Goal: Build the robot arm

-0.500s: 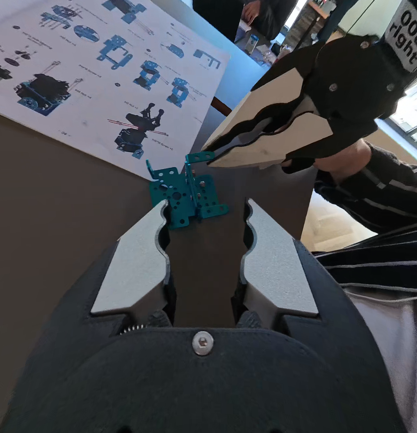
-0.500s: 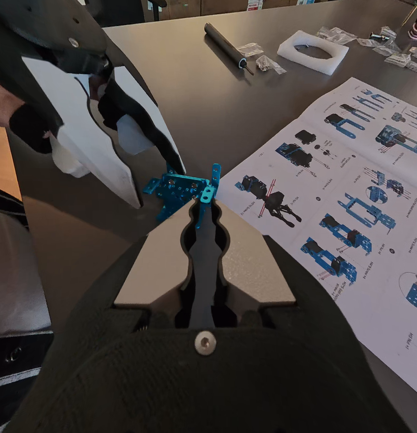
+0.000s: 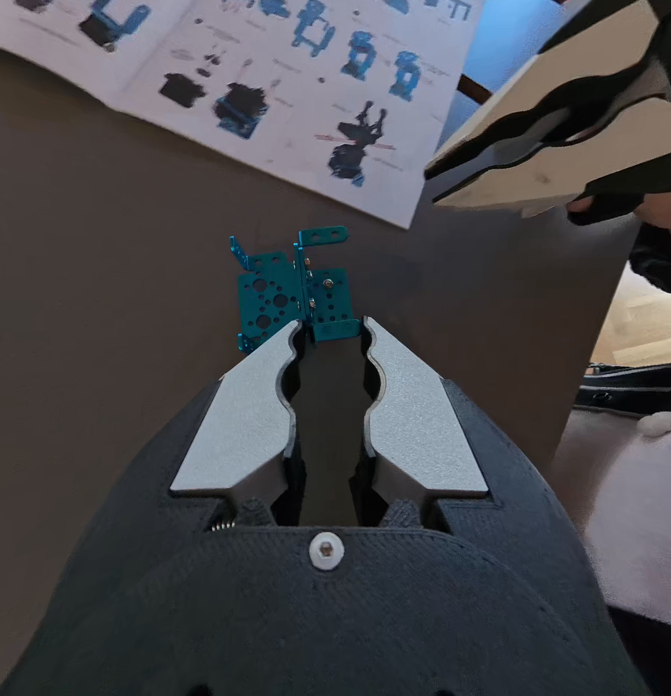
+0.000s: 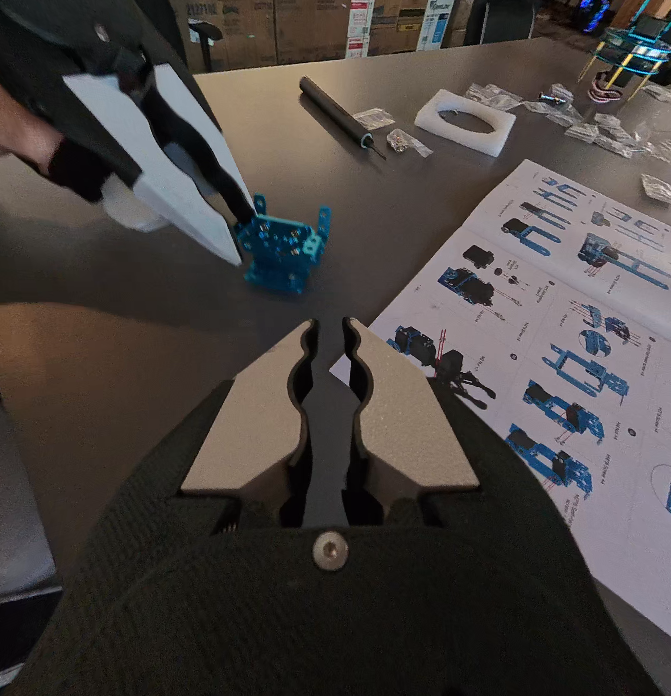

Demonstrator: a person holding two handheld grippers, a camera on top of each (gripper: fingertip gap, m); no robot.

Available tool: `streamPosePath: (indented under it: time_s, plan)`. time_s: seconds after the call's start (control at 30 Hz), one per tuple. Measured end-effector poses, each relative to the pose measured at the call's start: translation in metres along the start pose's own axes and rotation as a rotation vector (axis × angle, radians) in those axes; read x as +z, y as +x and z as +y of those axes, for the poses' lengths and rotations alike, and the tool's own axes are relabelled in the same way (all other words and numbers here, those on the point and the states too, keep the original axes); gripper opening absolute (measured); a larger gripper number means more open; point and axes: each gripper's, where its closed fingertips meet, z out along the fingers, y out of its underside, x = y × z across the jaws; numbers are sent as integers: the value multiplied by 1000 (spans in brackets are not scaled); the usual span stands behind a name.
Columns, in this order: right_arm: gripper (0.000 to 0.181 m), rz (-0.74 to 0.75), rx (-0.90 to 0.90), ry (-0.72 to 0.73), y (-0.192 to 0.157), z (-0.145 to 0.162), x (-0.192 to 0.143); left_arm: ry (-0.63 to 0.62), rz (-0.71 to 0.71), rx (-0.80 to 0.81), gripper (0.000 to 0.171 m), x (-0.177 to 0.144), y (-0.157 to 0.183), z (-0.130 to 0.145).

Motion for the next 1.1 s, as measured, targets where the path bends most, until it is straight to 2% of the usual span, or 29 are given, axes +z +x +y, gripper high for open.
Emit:
streamPosePath:
  time_s: [0.13, 0.33, 0.43, 0.5, 0.6, 0.67, 0.77, 0.87, 0.97, 1.1]
  plan:
    - [15, 117, -57, -41, 0, 6, 8, 0, 39, 3, 28, -26, -30, 12]
    - [18, 341, -249, -65, -8, -11, 35, 0, 181, 105, 27, -61, -64, 32]
    - [18, 386, -260, -129, -21, -21, 59, 0, 285, 161, 27, -76, -73, 39]
    - [17, 365, -204, -158, -33, -31, 75, -16, 357, 193, 27, -85, -78, 47]
    - [18, 205, 58, -226, -56, -39, 99, -6, 405, 235, 41, -99, -91, 55]
    - [21, 67, 325, -238, -72, -48, 106, 32, 434, 205, 37, -113, -101, 54]
    - [17, -171, 723, -155, -87, -71, 113, 46, 534, 54, 31, -127, -117, 54]
    - [13, -353, 1043, -66, -81, -83, 118, -10, 659, -87, 33, -127, -120, 65]
    - [14, -485, 1210, -122, -87, -77, 123, -25, 701, -145, 33, -119, -117, 72]
    - [14, -610, 1295, -154, -101, -84, 128, -54, 696, -170, 32, -110, -114, 76]
